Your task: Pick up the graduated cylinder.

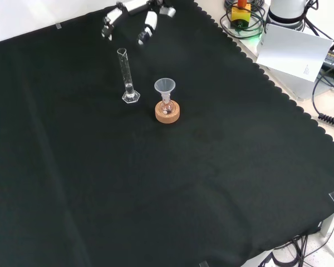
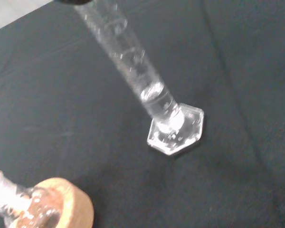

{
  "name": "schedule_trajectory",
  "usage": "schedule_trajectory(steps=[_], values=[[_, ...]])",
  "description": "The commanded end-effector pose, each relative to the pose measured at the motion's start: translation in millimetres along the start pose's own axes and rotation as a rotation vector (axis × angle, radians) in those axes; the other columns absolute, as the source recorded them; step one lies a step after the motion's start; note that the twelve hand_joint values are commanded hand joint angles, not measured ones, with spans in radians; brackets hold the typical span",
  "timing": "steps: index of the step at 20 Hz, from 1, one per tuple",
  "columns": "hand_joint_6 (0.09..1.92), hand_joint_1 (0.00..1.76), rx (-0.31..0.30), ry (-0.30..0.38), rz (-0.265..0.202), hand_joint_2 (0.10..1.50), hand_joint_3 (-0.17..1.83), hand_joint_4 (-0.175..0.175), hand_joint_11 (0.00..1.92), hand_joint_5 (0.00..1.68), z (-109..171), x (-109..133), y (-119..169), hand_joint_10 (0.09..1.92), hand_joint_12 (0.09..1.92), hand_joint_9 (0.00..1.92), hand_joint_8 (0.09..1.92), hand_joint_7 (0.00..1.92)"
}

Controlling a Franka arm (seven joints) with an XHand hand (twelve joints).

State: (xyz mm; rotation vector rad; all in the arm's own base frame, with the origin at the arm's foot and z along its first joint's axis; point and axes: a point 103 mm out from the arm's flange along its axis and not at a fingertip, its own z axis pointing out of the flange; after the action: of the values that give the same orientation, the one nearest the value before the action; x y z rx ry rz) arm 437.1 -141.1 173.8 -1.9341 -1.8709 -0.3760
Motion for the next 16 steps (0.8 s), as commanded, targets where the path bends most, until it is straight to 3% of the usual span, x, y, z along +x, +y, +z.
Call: schedule_trajectory(steps=[1, 5, 9, 16], values=[[0.09, 0.84, 0.001, 0.098, -0.095, 0.68, 0.55, -0.057, 0.23, 0.47, 20.3, -21.4, -1.4, 0.64, 1.37, 0.53, 0.69, 0.28], [0.09, 0.89, -0.004, 0.144, -0.123, 0.63, 0.60, -0.058, 0.29, 0.50, 26.1, -21.2, 2.5, 0.62, 1.35, 0.57, 0.69, 0.31], [0.09, 0.92, 0.000, 0.214, -0.130, 0.61, 0.62, -0.058, 0.31, 0.49, 38.0, -20.2, 9.1, 0.61, 1.35, 0.56, 0.68, 0.30], [0.09, 0.98, -0.001, 0.279, -0.147, 0.59, 0.63, -0.060, 0.31, 0.48, 63.1, -19.6, 21.3, 0.61, 1.34, 0.53, 0.67, 0.28]])
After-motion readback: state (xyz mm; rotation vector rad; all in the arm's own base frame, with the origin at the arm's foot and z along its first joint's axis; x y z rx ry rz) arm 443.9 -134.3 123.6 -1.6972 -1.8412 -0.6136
